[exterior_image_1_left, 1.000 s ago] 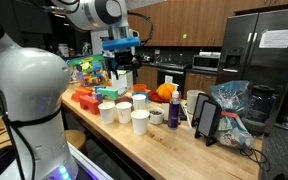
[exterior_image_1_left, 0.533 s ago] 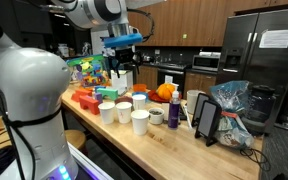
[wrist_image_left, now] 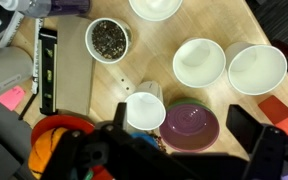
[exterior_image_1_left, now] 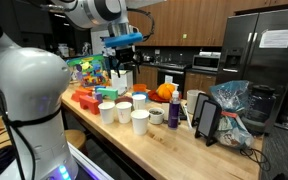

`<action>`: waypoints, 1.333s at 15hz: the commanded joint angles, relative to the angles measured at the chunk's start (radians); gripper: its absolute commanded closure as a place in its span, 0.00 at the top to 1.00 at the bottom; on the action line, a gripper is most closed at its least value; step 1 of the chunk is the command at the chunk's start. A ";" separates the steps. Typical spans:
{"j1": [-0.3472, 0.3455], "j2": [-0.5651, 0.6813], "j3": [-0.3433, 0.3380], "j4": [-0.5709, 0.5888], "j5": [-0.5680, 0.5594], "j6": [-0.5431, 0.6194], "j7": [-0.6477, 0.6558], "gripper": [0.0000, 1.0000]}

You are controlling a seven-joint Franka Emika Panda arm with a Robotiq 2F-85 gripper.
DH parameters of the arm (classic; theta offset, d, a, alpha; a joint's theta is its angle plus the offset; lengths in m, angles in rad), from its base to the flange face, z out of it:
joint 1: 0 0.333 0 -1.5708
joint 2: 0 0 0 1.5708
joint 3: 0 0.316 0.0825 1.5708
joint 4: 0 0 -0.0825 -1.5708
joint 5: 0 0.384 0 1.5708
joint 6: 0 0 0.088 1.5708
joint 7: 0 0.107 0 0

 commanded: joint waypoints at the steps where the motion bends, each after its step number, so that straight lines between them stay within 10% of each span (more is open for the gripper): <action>1: 0.009 0.032 -0.005 0.024 0.021 -0.036 0.020 1.00; 20: -0.018 0.194 -0.118 0.005 0.188 -0.079 -0.051 1.00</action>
